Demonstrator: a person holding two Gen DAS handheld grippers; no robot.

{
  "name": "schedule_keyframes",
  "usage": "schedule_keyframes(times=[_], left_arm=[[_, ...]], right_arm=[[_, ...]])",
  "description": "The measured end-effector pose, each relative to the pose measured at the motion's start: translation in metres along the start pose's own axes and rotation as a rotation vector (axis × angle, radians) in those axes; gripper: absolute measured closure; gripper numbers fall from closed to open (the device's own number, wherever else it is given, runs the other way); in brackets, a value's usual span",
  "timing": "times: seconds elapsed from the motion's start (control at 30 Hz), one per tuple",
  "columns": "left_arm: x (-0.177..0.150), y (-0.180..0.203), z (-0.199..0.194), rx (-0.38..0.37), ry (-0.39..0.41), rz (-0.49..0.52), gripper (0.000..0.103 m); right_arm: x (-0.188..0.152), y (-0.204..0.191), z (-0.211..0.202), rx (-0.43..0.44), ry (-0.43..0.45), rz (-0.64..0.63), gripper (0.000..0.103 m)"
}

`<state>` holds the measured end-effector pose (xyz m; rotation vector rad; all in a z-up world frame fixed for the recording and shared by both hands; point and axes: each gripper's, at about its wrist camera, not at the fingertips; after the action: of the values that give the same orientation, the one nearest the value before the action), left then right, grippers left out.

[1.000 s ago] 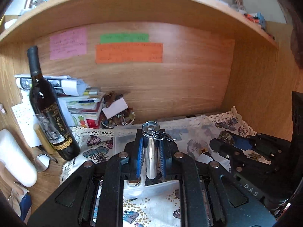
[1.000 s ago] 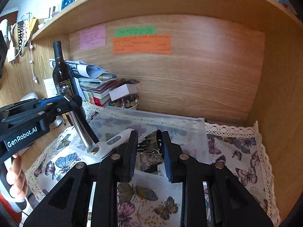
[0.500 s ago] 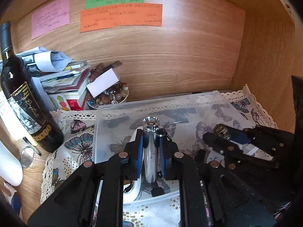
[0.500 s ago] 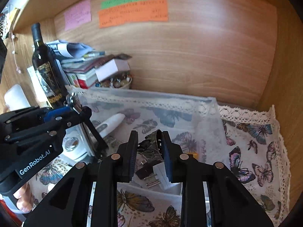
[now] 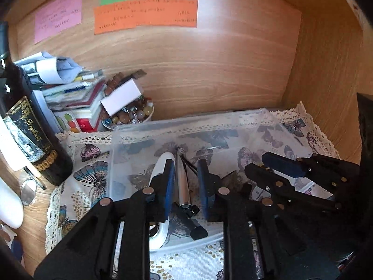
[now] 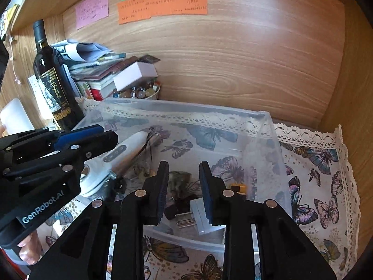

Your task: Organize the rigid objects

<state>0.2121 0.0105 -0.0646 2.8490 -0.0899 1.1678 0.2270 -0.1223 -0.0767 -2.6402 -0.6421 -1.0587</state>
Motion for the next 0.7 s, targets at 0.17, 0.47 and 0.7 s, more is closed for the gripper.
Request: schedule_keyframes(times=[0.17,0.47,0.7], left_arm=[[-0.002,-0.002,-0.030,0.010,0.062,-0.008,0.072],[-0.021,0.004,-0.095,0.048,0.185,-0.007,0.045],[-0.050,0.020,-0.146,0.110,0.311,-0.009,0.013]], right_arm=[[-0.002,0.000,-0.023,0.001,0.052,0.002,0.078],[-0.020,-0.010,-0.085,-0.015,0.183,0.002,0.067],[-0.044,-0.018,-0.139,-0.026,0.319,0.004,0.035]])
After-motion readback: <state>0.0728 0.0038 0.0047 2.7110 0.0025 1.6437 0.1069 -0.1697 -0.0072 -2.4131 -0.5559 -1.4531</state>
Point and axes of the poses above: each gripper's, at about its wrist camera, not at the fingertips, and z roughly the way its jaws point, y to its right, x to its top, and after that the axes turned 9 degrees about -y, right-handed
